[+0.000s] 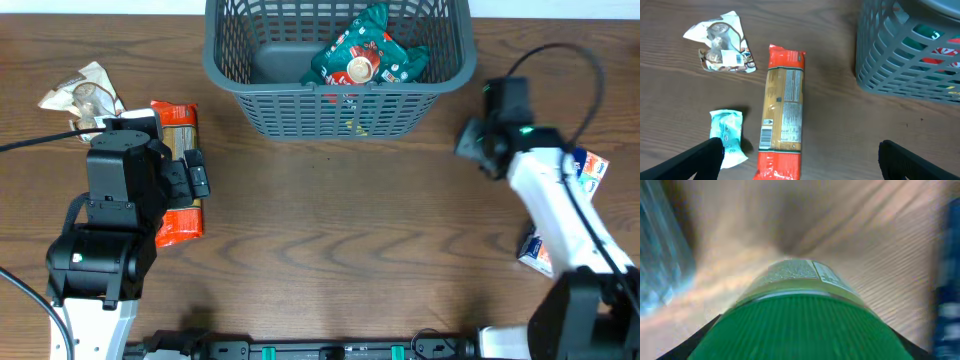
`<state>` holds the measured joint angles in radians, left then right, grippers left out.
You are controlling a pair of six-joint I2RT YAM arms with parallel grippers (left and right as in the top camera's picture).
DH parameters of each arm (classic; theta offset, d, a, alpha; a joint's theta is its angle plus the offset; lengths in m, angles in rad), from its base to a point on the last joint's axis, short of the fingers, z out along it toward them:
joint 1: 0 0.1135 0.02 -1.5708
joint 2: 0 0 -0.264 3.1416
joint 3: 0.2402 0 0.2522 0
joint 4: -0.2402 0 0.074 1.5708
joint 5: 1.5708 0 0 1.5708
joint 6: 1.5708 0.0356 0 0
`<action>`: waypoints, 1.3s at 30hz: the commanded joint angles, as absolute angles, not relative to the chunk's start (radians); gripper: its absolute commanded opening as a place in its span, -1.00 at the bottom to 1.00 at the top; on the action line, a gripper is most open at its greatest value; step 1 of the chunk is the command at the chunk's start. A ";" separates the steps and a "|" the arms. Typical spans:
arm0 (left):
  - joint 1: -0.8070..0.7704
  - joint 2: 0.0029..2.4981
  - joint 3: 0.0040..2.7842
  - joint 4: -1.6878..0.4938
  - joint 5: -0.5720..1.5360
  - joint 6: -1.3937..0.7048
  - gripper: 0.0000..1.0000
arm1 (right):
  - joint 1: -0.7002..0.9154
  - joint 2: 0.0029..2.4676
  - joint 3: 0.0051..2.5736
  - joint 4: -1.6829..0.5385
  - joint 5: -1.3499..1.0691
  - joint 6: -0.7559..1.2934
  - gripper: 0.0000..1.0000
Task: Pack container
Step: 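Carry the jar with the right gripper and release it into the basket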
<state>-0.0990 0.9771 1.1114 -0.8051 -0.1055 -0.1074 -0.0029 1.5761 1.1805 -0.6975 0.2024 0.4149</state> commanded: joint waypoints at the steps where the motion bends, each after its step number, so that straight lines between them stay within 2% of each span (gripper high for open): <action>1: -0.095 0.979 1.132 -0.807 -0.114 -0.098 0.97 | -0.068 1.517 1.301 -0.706 0.293 0.363 -0.98; 4: -0.095 0.979 1.132 -0.807 -0.114 -0.098 0.97 | -0.100 1.499 1.412 -0.707 0.298 0.290 -0.98; 7: -0.095 0.979 1.132 -0.807 -0.114 -0.098 0.97 | -0.088 1.501 1.568 -0.744 0.196 0.107 -0.98; 16: -0.095 0.979 1.132 -0.807 -0.114 -0.098 0.97 | 0.086 1.644 2.143 -1.031 0.147 -0.107 -0.98; 20: -0.095 0.979 1.132 -0.807 -0.114 -0.098 0.97 | 0.171 1.779 2.366 -1.134 0.038 -0.208 -0.98; 25: -0.095 0.979 1.132 -0.807 -0.114 -0.098 0.97 | 0.223 1.909 2.432 -1.143 -0.099 -0.349 -0.98; 39: -0.095 0.979 1.132 -0.818 -0.113 -0.099 0.97 | 0.260 2.193 2.432 -1.160 -0.271 -0.356 -0.98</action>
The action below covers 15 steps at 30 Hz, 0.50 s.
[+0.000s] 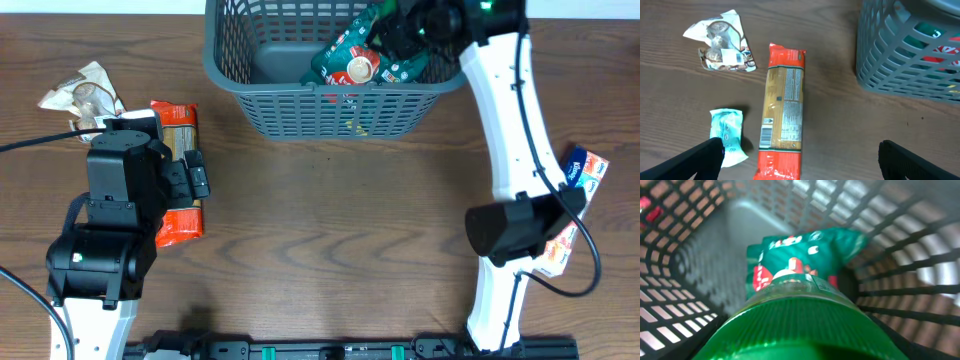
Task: Pack container
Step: 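Carry the jar with the right gripper and release it into the basket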
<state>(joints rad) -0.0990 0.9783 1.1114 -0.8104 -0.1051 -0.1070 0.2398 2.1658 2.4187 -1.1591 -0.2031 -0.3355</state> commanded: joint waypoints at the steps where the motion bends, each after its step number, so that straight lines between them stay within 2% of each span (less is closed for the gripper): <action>1: -0.095 0.979 1.132 -0.821 -0.113 -0.099 0.97 | 0.263 2.206 2.432 -1.164 -0.274 -0.356 -0.98; 13: -0.095 0.979 1.132 -0.830 -0.113 -0.099 0.97 | 0.329 2.393 2.432 -1.274 -0.289 -0.410 -0.98; 14: -0.095 0.979 1.132 -0.830 -0.113 -0.099 0.97 | 0.331 2.406 2.432 -1.281 -0.289 -0.410 -0.84; 15: -0.095 0.979 1.132 -0.830 -0.113 -0.099 0.97 | 0.333 2.416 2.432 -1.288 -0.289 -0.410 -0.47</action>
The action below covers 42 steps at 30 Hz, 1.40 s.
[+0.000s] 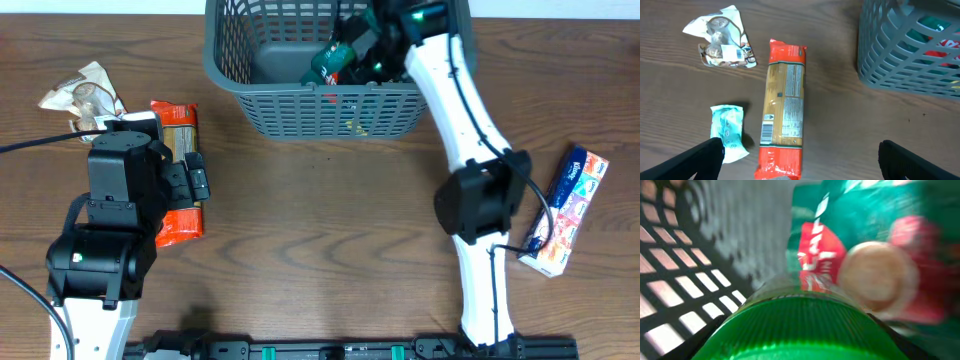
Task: Pack container
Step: 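Carry the jar with the right gripper and release it into the basket, then move the right gripper to the tissue-pack box and grasp it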
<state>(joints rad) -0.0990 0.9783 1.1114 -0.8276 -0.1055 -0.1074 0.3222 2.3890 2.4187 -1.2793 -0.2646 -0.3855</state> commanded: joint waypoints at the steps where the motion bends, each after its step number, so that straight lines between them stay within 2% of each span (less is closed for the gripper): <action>1: -0.095 0.979 1.132 -0.830 -0.113 -0.099 0.97 | 0.333 2.423 2.432 -1.292 -0.289 -0.410 -0.11; 2: -0.095 0.979 1.132 -0.830 -0.113 -0.099 0.97 | 0.333 2.426 2.431 -1.296 -0.289 -0.410 0.10; 3: -0.095 0.979 1.132 -0.830 -0.113 -0.099 0.97 | 0.332 2.429 2.431 -1.296 -0.289 -0.410 0.13; 4: -0.095 0.979 1.132 -0.830 -0.113 -0.099 0.97 | 0.331 2.429 2.432 -1.295 -0.288 -0.410 0.24; 5: -0.095 0.979 1.132 -0.830 -0.113 -0.099 0.97 | 0.328 2.429 2.432 -1.294 -0.289 -0.413 0.51; 6: -0.095 0.979 1.132 -0.830 -0.113 -0.099 0.97 | 0.326 2.427 2.435 -1.295 -0.287 -0.414 0.65; 11: -0.095 0.979 1.132 -0.830 -0.113 -0.099 0.97 | 0.307 2.401 2.481 -1.303 -0.287 -0.406 0.99; 18: -0.095 0.979 1.132 -0.830 -0.113 -0.099 0.97 | 0.260 2.313 2.667 -1.302 -0.258 -0.283 0.98; 24: -0.095 0.979 1.132 -0.830 -0.113 -0.099 0.97 | 0.157 2.180 2.776 -1.309 -0.178 -0.090 0.98; 28: -0.095 0.979 1.132 -0.830 -0.113 -0.098 0.97 | 0.039 2.077 2.777 -1.375 -0.041 0.077 0.99; 34: -0.095 0.979 1.132 -0.830 -0.114 -0.098 0.97 | -0.191 1.988 2.777 -1.674 0.200 0.387 0.98; 39: -0.095 0.979 1.132 -0.829 -0.114 -0.098 0.97 | -0.382 1.946 2.666 -1.699 0.035 0.398 0.99; 42: -0.095 0.979 1.132 -0.830 -0.114 -0.099 0.97 | -0.455 1.900 2.518 -1.699 0.066 0.396 0.99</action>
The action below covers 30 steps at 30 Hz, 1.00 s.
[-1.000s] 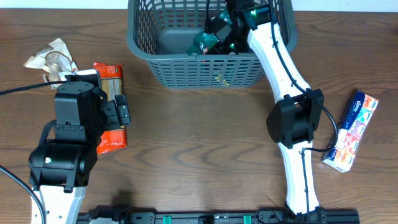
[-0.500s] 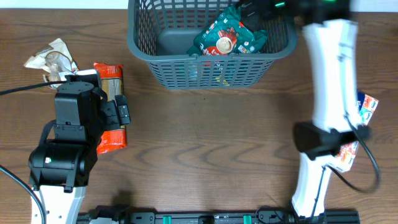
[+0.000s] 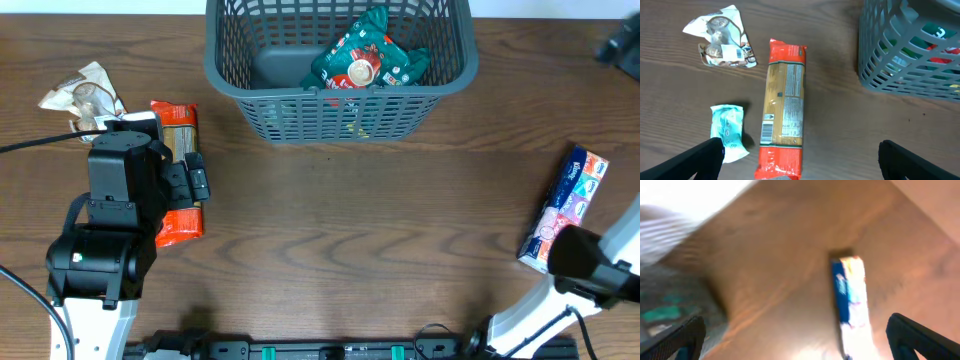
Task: Pack container
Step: 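Move the right gripper to the tissue-pack box and grasp it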
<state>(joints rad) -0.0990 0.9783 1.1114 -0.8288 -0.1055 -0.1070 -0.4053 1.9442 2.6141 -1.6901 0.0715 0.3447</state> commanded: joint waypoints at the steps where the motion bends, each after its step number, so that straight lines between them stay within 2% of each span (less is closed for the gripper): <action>1: -0.095 0.979 1.132 -0.830 -0.113 -0.099 0.97 | -0.476 1.887 2.467 -1.699 0.086 0.396 0.98; 7: -0.095 0.979 1.132 -0.829 -0.114 -0.098 0.97 | -0.576 1.861 2.131 -1.667 0.108 0.344 0.98; 17: -0.095 0.979 1.132 -0.828 -0.113 -0.099 0.97 | -0.588 1.861 1.601 -1.288 0.020 0.133 0.98; 30: -0.095 0.979 1.132 -0.829 -0.114 -0.099 0.97 | -0.607 1.861 1.257 -0.907 0.022 0.073 0.99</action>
<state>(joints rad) -0.0990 0.9783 1.1114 -0.8276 -0.1055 -0.1070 -0.5941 1.8744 1.2903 -0.9325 0.0261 0.1043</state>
